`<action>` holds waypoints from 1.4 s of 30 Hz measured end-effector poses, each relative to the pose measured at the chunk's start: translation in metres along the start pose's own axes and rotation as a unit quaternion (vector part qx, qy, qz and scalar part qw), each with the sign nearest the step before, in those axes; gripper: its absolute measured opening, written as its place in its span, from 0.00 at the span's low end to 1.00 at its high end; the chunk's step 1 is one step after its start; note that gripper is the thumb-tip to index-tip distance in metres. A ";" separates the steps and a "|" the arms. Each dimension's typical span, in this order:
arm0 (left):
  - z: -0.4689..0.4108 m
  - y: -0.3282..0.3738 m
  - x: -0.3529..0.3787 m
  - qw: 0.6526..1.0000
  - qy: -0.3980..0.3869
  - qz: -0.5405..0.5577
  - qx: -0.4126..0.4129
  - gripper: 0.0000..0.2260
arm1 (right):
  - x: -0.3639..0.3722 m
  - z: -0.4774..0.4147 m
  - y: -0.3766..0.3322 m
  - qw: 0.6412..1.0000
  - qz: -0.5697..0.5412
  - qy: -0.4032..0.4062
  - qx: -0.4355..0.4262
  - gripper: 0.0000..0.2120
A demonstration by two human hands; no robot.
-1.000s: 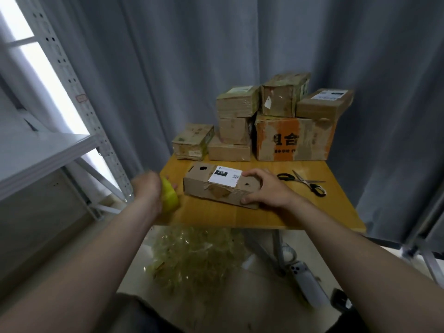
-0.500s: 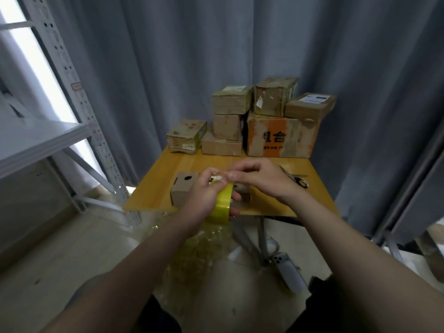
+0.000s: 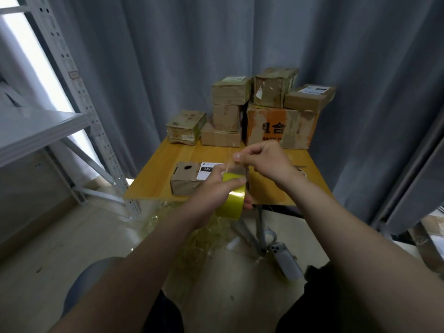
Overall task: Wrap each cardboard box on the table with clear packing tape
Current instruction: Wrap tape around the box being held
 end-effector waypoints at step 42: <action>-0.076 -0.072 0.014 0.986 0.045 0.079 -0.139 0.15 | 0.029 -0.004 0.049 0.932 0.320 -0.015 -0.171 0.12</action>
Point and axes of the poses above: each hand's wrist, its own z-axis away from the middle knuckle, its own x-axis out of the palm, y = z × x, the point moved 1 cm from there along -z, towards the middle knuckle, and after that the axes turned 13 degrees about -x, right-handed, at the moved point
